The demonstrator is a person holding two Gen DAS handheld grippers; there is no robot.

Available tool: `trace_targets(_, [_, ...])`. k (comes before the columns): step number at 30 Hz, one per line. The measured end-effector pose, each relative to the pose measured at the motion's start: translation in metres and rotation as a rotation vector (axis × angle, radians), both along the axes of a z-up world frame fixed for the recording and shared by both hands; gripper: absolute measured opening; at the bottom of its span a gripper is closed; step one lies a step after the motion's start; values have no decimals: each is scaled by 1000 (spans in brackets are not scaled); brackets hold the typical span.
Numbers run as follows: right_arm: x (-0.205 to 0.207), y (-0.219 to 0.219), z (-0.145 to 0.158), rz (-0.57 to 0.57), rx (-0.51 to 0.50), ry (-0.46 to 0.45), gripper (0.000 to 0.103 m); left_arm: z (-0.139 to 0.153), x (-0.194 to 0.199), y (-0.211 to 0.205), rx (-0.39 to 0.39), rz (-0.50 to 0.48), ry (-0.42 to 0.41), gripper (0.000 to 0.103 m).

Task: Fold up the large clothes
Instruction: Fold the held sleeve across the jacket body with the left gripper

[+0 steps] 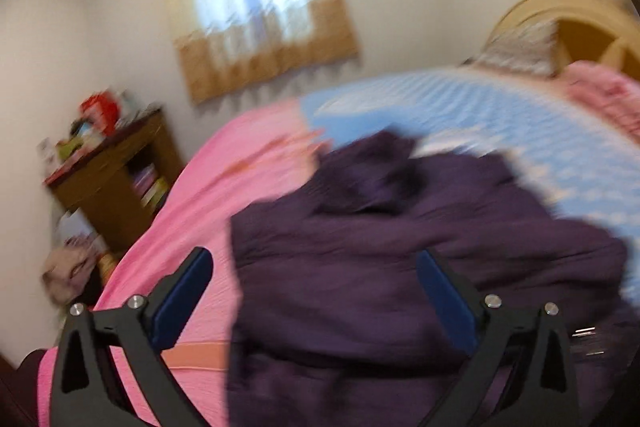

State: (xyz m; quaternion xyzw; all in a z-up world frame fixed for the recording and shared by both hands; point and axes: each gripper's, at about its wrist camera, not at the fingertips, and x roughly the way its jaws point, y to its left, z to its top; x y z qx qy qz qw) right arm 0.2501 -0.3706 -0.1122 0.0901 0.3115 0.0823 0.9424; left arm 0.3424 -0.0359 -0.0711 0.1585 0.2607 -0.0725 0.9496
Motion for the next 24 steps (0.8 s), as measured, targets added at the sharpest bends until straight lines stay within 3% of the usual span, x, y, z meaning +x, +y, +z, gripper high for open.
trace_targets(2, [16,8,8,11,4,5,101,-19,24,11,26,48,47,103])
trace_targets(4, [26,17,11,23,3,10,101,-37,49,30,-7,70,149,101])
trace_targets(8, [38,40,1,62,-31,32,101,-54,69,60,-248,30,308,98])
trace_targets(9, [41,43,-4,67,-32,42,101,-57,73,65,-281,15,341,92])
trace_targets(10, [43,46,-9,72,-28,55,101,-63,76,69,-317,-4,369,63])
trace_targets(12, [46,50,-17,78,-18,66,101,-78,76,74,-335,-11,403,31])
trace_targets(13, [46,53,-19,82,-16,65,101,-82,72,75,-346,-19,393,22])
trace_targets(14, [46,55,-19,87,-17,64,101,-84,68,77,-347,-25,378,18])
trace_targets(19, [43,61,-11,114,-63,38,101,-77,62,101,-385,68,336,16])
trace_targets(24, [47,59,-8,98,-85,36,101,-82,58,113,-418,90,342,28])
